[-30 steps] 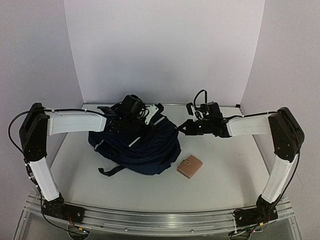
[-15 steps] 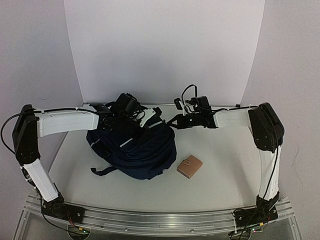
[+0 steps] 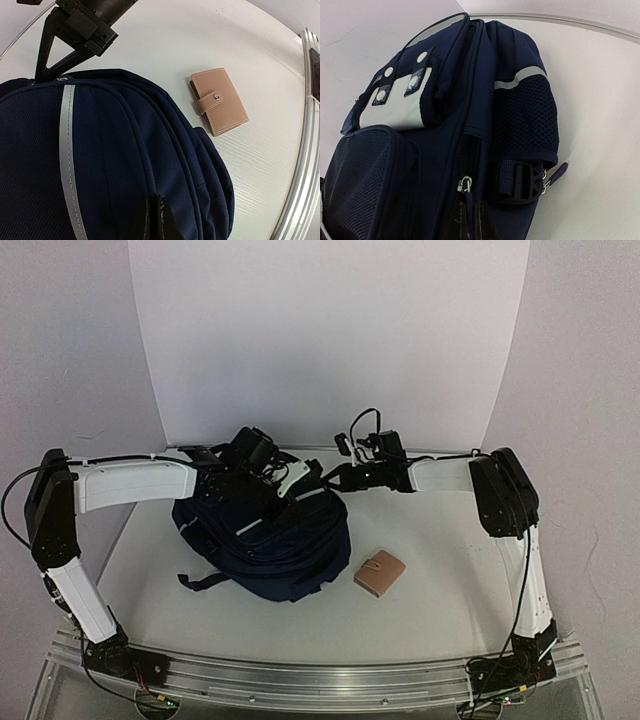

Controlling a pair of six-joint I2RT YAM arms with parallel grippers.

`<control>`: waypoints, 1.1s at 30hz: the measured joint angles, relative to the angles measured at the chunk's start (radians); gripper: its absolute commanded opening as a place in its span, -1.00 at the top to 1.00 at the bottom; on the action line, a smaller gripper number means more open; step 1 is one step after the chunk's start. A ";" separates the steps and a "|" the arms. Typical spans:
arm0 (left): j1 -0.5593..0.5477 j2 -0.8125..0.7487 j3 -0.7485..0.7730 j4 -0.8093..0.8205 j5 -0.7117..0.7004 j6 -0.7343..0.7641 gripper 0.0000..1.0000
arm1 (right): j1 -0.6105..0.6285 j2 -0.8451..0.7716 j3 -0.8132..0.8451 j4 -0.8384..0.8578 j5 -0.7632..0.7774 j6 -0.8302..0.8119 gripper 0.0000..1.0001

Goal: Pack the student bag
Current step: Zip the student bag at the center of the board, then adjust the student bag at the center of the board.

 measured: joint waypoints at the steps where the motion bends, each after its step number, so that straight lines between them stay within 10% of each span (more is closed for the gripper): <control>1: 0.000 0.000 0.000 0.000 0.000 -0.006 0.99 | 0.000 0.007 0.009 0.002 -0.003 0.005 1.00; 3: 0.001 0.000 0.000 0.002 -0.005 -0.021 0.95 | 0.000 0.012 0.015 0.002 -0.005 0.015 0.81; 10: 0.001 -0.047 -0.042 -0.010 -0.051 -0.184 -0.38 | -0.018 -0.002 -0.009 0.037 0.079 0.052 -0.32; 17: 0.143 -0.224 -0.110 -0.036 -0.099 -0.528 -0.85 | -0.030 -0.164 -0.126 -0.006 0.140 0.049 -0.69; 27: 0.467 -0.423 -0.369 -0.023 0.014 -0.876 -0.97 | 0.080 -0.228 -0.119 -0.081 0.136 0.018 -0.26; 33: 0.479 -0.367 -0.453 0.032 0.109 -0.960 -0.79 | 0.132 -0.160 -0.109 -0.116 0.161 0.019 0.75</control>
